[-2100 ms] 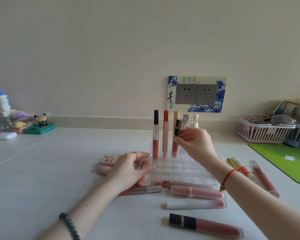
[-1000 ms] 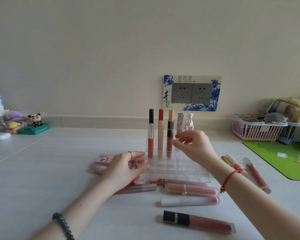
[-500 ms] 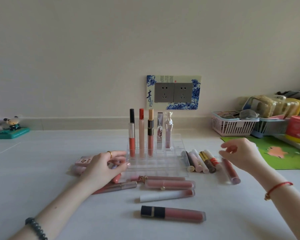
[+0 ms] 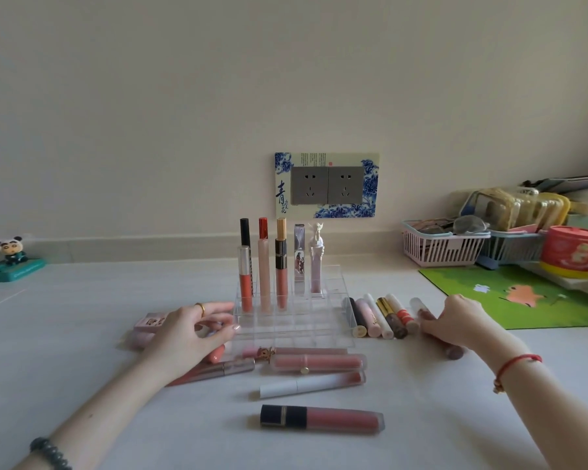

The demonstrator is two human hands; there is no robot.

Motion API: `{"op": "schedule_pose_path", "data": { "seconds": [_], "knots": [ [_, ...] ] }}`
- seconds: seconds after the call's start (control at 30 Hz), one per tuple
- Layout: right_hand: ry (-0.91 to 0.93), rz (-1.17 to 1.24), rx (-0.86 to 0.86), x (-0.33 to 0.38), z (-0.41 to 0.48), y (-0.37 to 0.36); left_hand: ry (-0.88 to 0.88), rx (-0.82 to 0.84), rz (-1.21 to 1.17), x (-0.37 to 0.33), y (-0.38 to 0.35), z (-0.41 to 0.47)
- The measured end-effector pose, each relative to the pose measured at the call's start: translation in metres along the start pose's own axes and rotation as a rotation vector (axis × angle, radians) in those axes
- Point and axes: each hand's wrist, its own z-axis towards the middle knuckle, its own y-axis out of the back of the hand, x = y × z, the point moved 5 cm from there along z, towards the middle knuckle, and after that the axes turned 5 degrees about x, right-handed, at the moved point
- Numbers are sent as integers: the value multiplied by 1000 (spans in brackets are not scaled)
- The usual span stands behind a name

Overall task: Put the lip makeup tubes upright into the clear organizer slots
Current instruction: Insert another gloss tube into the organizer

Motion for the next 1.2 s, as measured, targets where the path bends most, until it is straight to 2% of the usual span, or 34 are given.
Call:
{"op": "schedule_pose_path", "data": {
  "seconds": [0.2, 0.33, 0.47, 0.57, 0.67, 0.93, 1.2],
  "knots": [
    [13, 66, -11, 0, 0, 4, -5, -12, -1, -2, 0, -1],
    [134, 192, -170, 10, -6, 19, -6, -21, -1, -2, 1, -1],
    [356, 536, -307, 33, -23, 31, -28, -31, 19, -4, 1, -1],
    [465, 803, -253, 50, -35, 32, -19, -24, 6, -4, 1, -1],
    [543, 938, -199, 65, -42, 29, -13, -12, -2, 0, 0, 0],
    [702, 858, -167, 120, -45, 28, -12, -17, -8, 1, -1, 2],
    [670, 689, -236, 164, -34, 12, -34, -29, 1, 0, 0, 1]
  ]
}}
